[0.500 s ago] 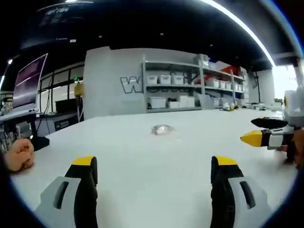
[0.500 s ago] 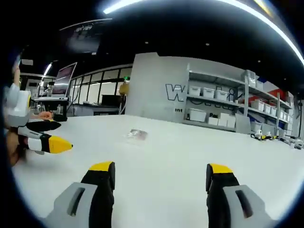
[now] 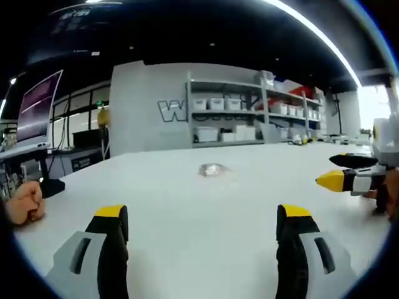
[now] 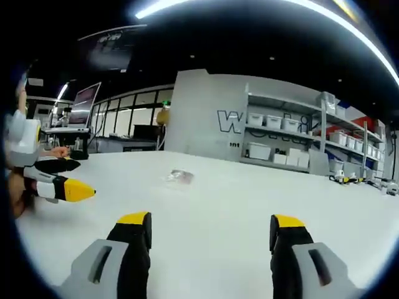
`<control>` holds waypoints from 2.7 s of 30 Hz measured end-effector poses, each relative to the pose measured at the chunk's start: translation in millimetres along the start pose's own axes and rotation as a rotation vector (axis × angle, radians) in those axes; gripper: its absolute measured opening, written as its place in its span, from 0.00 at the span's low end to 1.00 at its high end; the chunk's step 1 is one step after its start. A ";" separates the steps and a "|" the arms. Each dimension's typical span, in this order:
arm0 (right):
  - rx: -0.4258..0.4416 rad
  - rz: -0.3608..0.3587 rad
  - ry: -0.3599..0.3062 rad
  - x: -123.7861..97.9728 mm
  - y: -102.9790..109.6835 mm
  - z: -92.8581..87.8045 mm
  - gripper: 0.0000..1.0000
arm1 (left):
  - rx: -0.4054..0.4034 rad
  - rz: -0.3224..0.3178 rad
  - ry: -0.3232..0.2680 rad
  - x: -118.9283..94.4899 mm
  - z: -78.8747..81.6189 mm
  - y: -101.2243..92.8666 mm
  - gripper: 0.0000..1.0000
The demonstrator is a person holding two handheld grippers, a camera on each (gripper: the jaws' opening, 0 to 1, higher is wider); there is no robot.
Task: Open the resealable bag by pulling the two sides of the seal apart until the entire bag opening is separated and visibly accessible.
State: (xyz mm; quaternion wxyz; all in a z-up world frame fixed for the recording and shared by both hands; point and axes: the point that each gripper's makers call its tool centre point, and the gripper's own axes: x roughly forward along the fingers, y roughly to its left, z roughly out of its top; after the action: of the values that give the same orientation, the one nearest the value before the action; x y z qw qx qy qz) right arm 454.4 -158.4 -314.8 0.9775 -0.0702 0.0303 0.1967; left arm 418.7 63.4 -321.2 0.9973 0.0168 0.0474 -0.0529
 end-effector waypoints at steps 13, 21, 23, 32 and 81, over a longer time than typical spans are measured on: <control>-0.005 0.010 0.003 0.2 2.0 -0.7 0.75 | 0.002 -0.002 0.000 0.2 -0.4 -0.2 0.98; -0.007 0.015 0.004 0.0 3.0 -0.9 0.73 | 0.001 -0.004 0.002 0.2 -1.2 0.4 0.97; -0.007 0.016 0.003 0.0 3.1 -0.6 0.72 | 0.001 -0.004 0.003 0.7 -1.2 0.9 0.97; -0.009 0.028 0.003 -1.3 6.6 -1.0 0.69 | 0.003 -0.002 0.007 2.2 -2.6 3.5 0.97; -0.048 0.085 0.009 2.9 16.3 -2.9 0.47 | 0.004 -0.012 0.013 1.3 -2.5 -1.1 0.96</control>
State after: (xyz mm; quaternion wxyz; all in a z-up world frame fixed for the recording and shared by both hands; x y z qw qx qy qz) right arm 450.6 -142.8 -319.9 0.9661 -0.0934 0.0331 0.2384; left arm 419.6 62.3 -323.9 0.9966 0.0189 0.0537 -0.0591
